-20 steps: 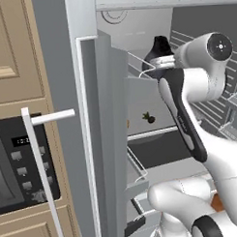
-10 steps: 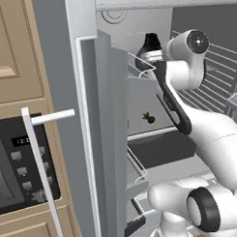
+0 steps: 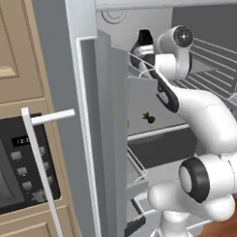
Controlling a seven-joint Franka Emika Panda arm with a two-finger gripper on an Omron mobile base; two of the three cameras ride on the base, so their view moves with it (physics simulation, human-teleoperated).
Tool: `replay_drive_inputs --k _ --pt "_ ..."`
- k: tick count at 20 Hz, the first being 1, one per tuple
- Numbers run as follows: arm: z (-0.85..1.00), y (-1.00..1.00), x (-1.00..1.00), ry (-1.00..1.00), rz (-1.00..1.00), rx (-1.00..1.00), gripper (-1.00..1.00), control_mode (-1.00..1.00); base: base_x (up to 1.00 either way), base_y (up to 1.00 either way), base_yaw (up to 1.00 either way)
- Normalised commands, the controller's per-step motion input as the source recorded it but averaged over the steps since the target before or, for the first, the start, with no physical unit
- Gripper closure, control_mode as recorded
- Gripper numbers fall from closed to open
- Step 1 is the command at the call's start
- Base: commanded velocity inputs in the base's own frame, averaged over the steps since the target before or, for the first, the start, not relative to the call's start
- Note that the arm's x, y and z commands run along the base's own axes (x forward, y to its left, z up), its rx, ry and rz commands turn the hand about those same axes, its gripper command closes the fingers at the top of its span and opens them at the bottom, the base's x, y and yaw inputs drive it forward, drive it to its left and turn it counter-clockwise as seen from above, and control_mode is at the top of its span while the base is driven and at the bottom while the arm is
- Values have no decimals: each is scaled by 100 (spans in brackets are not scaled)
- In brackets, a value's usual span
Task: Move the croissant and beet from the top shelf to the second highest shelf to make space. Then, place the pitcher from the counter on the cleared top shelf.
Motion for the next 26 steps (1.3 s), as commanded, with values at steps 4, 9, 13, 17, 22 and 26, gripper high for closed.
replay_drive_inputs --k 4,9,13,17,22,26 --pt "-18 7 73 0 0 -1 -100 -100 0 0 0" --pt "-13 7 51 0 0 -2 -100 -100 0 0 0" --pt "-25 11 2 0 0 -7 -100 -100 0 0 0" --pt "-18 15 -34 0 0 -8 -100 -100 0 0 0" --pt "-16 17 -30 -3 0 -7 -100 -100 0 0 0" --pt "-4 3 -48 -6 0 -3 -100 -100 0 0 0"
